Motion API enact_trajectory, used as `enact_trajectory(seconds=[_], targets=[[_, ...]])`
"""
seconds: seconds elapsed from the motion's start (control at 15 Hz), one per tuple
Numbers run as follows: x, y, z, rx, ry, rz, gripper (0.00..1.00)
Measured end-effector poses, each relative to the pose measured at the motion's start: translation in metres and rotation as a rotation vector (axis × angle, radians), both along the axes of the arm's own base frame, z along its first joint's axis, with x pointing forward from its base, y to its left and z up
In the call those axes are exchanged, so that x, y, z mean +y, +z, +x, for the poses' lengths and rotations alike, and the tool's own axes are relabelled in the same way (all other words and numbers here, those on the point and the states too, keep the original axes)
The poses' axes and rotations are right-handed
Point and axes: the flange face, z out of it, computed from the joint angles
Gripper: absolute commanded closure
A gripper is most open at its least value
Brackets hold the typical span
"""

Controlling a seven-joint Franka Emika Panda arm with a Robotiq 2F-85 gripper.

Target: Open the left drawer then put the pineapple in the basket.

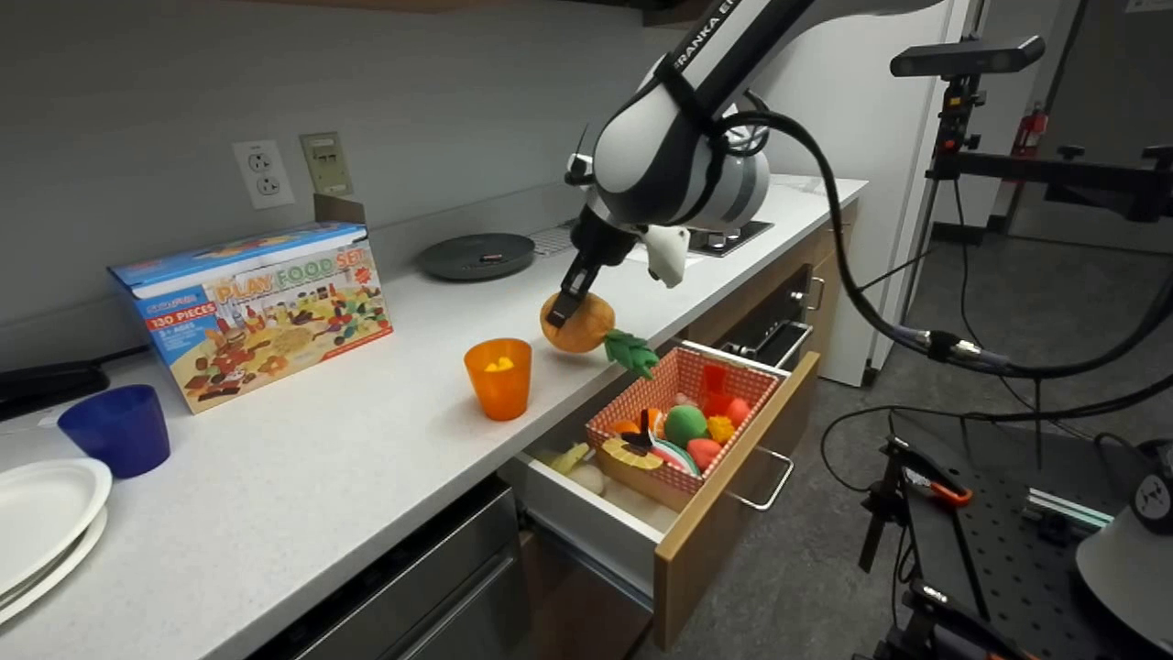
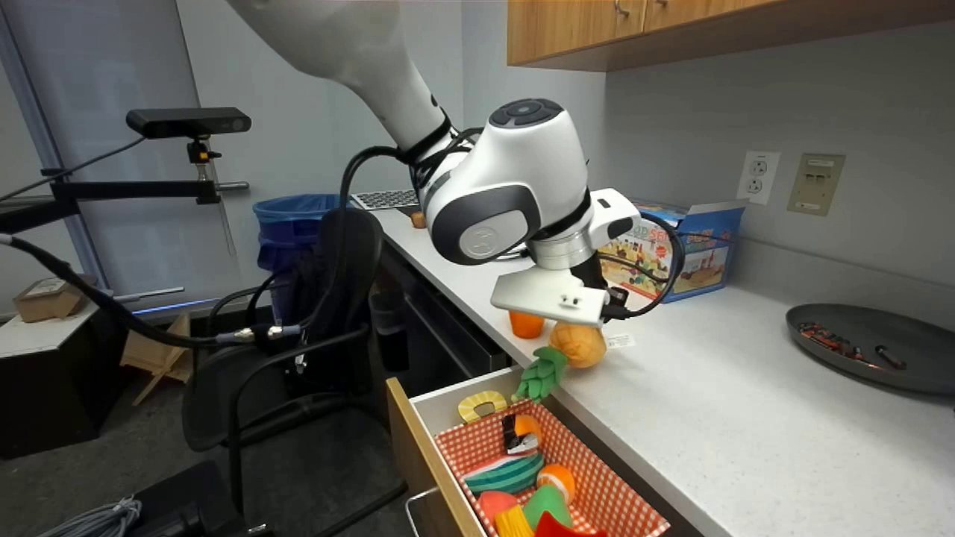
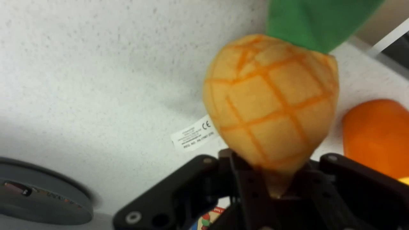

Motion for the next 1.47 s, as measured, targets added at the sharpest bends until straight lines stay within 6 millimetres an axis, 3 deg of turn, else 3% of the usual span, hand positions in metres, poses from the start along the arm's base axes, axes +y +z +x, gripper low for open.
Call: enact_trajectory(seconds=[0.33,0.67,0.87,1.27,1.47], targets=[[0.017,-0.016,-0.050,0.073,0.023,0.007,0.96],[0.026,-0.027,-0.072,0.147,0.180,0.008,0.96],[0.005,-0.038,-0.083,0.208,0.259,0.025,0.96],[-0.070,-0.059,-0.117,0.262,0.284,0.020,0.96],[-0.085,-0.063,-0.122,0.265,0.301,0.005,0.96]])
